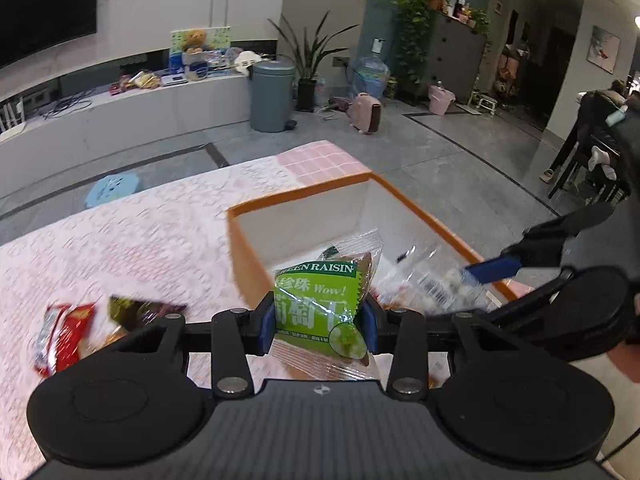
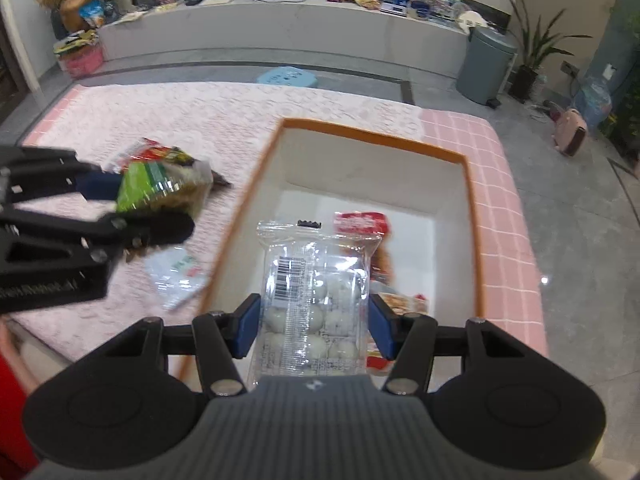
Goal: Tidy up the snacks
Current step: 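Carry the raisin bag and white-ball pack over the orange box with both tools, then lower both packs into the box and open both tools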
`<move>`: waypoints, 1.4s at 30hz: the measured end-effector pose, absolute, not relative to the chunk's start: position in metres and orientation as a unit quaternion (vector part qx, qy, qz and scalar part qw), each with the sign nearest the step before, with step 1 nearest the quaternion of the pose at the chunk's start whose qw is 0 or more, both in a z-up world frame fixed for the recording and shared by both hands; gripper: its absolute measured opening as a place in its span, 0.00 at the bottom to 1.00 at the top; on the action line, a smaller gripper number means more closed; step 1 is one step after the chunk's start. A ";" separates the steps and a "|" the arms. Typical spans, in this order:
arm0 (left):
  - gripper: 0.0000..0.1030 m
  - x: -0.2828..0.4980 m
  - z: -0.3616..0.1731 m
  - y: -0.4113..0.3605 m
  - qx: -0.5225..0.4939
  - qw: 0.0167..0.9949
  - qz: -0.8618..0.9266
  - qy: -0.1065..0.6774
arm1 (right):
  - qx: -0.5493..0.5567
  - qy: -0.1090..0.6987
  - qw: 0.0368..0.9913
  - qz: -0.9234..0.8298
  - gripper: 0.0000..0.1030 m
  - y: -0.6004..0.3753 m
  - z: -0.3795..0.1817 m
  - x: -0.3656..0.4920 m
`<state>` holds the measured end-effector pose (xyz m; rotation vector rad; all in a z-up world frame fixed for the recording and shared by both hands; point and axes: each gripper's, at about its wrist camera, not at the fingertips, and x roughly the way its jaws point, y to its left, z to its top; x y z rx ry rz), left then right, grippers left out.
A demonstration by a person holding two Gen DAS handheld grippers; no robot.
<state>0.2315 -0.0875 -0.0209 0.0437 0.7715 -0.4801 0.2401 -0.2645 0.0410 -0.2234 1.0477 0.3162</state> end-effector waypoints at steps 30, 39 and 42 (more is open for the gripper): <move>0.45 0.288 -0.096 -0.161 0.146 0.846 -0.273 0.435 | -0.140 0.550 0.809 0.151 0.54 -0.287 -0.041 0.300; 0.45 0.287 -0.107 -0.174 0.210 0.836 -0.259 0.436 | -0.154 0.558 0.799 0.164 0.55 -0.284 -0.053 0.306; 0.46 0.289 -0.109 -0.175 0.217 0.835 -0.258 0.435 | -0.154 0.563 0.795 0.165 0.55 -0.282 -0.056 0.308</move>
